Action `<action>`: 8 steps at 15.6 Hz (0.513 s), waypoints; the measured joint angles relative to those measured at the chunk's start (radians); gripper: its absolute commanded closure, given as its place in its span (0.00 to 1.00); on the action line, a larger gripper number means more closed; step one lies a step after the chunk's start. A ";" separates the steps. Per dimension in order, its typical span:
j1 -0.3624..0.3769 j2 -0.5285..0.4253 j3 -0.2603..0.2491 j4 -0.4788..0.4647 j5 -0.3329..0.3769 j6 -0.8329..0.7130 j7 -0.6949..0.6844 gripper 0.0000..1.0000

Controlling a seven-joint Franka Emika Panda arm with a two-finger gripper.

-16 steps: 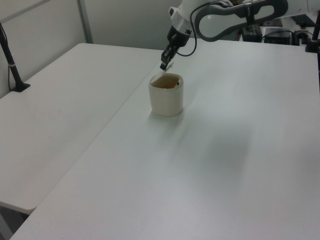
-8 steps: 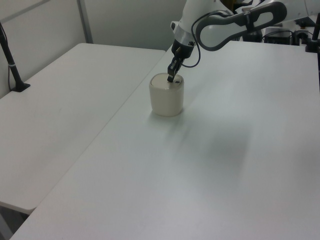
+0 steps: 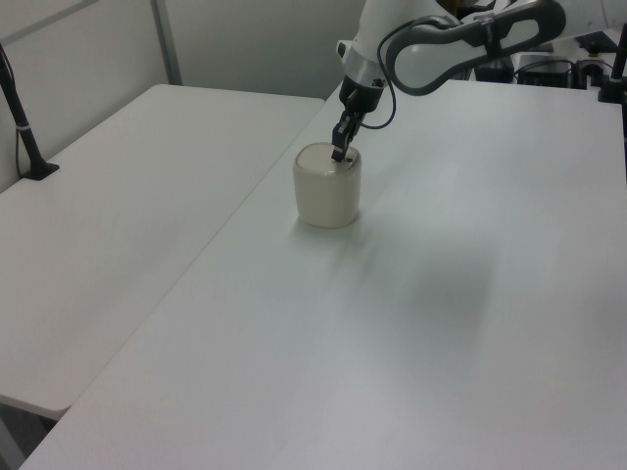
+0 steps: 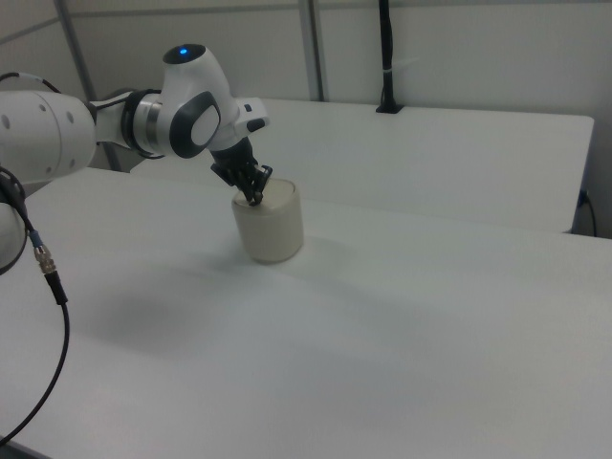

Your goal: Close the trash bin

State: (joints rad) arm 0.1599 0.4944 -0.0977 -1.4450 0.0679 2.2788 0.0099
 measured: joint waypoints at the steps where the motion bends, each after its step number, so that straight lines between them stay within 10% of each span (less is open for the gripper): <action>1: 0.000 -0.022 -0.001 -0.016 0.000 -0.029 0.000 0.00; 8: -0.028 -0.297 -0.010 -0.177 -0.027 -0.375 0.003 0.00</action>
State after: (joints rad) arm 0.1318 0.1970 -0.1076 -1.6219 0.0405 1.9039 0.0129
